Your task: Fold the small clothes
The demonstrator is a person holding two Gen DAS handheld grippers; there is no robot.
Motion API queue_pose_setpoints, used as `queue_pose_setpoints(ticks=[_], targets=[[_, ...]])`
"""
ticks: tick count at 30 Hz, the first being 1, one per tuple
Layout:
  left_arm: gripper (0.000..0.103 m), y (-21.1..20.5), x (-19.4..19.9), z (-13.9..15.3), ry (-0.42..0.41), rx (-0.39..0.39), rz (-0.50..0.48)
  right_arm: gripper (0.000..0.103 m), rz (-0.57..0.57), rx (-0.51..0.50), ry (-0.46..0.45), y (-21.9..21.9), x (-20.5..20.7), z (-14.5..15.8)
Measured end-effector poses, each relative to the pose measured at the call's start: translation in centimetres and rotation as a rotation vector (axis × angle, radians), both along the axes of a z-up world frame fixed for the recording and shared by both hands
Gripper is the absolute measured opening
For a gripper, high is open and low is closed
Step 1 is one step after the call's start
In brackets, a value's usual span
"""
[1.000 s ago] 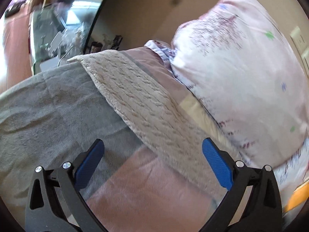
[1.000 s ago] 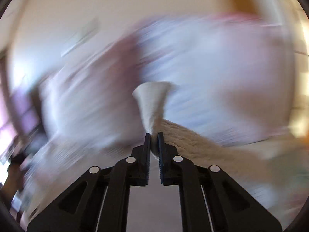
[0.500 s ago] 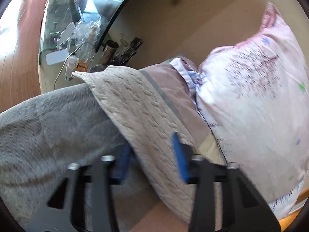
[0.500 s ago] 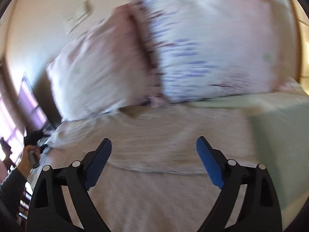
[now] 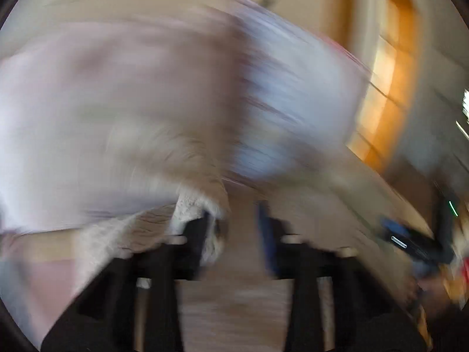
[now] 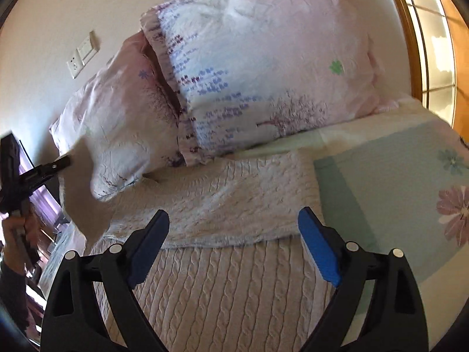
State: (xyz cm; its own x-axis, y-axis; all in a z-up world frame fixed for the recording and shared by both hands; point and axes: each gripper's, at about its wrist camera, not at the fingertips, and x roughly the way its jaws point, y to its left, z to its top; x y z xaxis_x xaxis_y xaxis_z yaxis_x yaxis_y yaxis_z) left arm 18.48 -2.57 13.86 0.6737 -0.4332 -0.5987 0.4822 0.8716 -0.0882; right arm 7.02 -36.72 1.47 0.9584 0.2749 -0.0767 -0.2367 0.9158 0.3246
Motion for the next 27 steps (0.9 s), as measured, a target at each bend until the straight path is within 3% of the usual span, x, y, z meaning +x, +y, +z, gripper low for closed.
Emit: queue_pose_setpoints(ticks=[2, 4, 6, 9, 12, 14, 16, 17, 20, 23, 25, 27], targets=[[0.045, -3.6, -0.8, -2.7, 0.079, 0.066, -0.096, 0.091, -0.002, 0.013, 0.03, -0.6, -0.5, -0.7], [0.046, -2.6, -1.8, -3.9, 0.101, 0.071, -0.082, 0.091, -0.011, 0.023, 0.039, -1.7, -2.3, -1.7], [0.058, 1.8, -3.5, -5.0, 0.144, 0.014, 0.016, 0.091, -0.021, 0.039, 0.062, -2.8, -4.0, -3.1], [0.061, 8.0, -5.5, -6.5, 0.205, -0.011, 0.157, 0.088, 0.023, 0.104, 0.129, -4.3, -5.4, -5.5], [0.064, 13.3, -9.4, -8.7, 0.28, -0.02, 0.281, 0.074, 0.112, 0.196, 0.216, -4.8, -6.4, -8.6], [0.064, 15.5, -12.3, -10.1, 0.343, -0.06, 0.322, 0.064, 0.164, 0.233, 0.273, -4.4, -6.9, -10.6], [0.064, 16.7, -14.5, -11.1, 0.389, -0.115, 0.33, 0.056, 0.186, 0.226, 0.268, -3.6, -8.1, -11.2], [0.062, 16.8, -15.5, -11.2, 0.402, -0.134, 0.326, 0.046, 0.207, 0.229, 0.277, -3.3, -8.4, -11.5], [0.057, 16.3, -19.2, -11.5, 0.385, -0.18, 0.293, 0.03, 0.323, 0.265, 0.313, -1.7, -9.0, -13.0], [0.042, 15.4, -21.7, -12.3, 0.422, -0.257, 0.246, 0.018, 0.421, 0.292, 0.338, -0.3, -9.3, -14.3], [0.037, 15.0, -22.9, -12.5, 0.418, -0.262, 0.242, 0.013, 0.463, 0.296, 0.339, 0.7, -9.2, -14.8], [0.024, 14.7, -23.1, -13.0, 0.438, -0.303, 0.237, 0.009, 0.479, 0.29, 0.327, 1.3, -9.0, -14.6]])
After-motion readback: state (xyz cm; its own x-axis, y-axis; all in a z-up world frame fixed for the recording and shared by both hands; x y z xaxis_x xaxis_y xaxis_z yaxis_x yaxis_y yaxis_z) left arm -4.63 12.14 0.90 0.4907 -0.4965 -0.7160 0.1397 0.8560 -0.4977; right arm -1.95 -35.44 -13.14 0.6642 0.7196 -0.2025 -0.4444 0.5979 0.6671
